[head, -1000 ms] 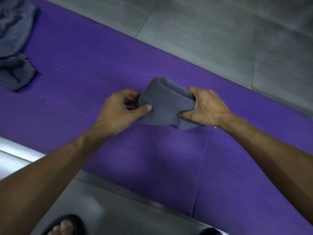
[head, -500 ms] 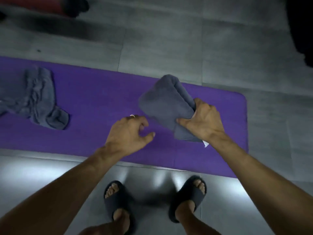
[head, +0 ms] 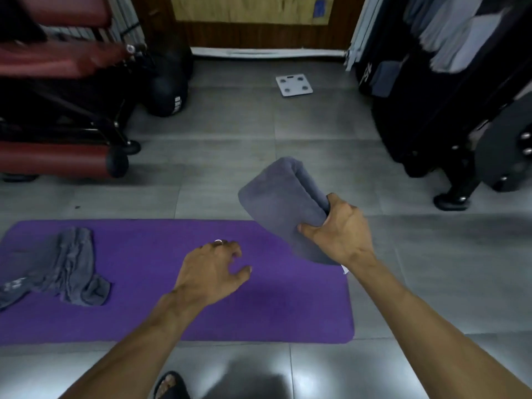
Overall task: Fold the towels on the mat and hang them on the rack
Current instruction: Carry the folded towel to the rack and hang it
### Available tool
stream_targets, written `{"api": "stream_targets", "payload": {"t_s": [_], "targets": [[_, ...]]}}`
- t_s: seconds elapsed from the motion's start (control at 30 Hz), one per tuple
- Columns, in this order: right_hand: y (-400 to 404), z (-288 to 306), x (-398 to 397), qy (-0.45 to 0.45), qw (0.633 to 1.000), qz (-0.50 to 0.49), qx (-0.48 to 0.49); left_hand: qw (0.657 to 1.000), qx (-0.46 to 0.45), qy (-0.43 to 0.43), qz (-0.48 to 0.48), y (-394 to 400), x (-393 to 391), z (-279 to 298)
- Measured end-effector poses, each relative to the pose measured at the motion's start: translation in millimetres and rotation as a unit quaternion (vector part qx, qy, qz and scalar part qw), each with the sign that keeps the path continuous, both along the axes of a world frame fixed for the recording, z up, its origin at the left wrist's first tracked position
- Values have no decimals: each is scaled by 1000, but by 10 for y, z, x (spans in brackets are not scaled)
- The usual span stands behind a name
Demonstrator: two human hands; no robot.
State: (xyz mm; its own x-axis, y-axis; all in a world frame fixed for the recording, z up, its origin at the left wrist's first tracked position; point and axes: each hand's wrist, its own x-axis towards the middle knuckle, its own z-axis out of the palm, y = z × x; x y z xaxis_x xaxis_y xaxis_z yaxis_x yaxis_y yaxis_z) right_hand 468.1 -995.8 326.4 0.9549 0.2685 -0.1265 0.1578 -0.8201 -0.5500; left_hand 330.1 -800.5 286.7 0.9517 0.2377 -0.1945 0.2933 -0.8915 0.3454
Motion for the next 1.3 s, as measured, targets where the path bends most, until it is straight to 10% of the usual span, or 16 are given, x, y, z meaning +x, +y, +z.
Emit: {"api": "stream_targets", "payload": {"t_s": [0.6,1.3], "targets": [[-767,1563,2194,-87,993,-74,-5,996,17,-64,-61,-663,2698,1356],[-1406,2032,7274,-178,983,20,31,998,42,-53,1,-1331,7500,1785]]}}
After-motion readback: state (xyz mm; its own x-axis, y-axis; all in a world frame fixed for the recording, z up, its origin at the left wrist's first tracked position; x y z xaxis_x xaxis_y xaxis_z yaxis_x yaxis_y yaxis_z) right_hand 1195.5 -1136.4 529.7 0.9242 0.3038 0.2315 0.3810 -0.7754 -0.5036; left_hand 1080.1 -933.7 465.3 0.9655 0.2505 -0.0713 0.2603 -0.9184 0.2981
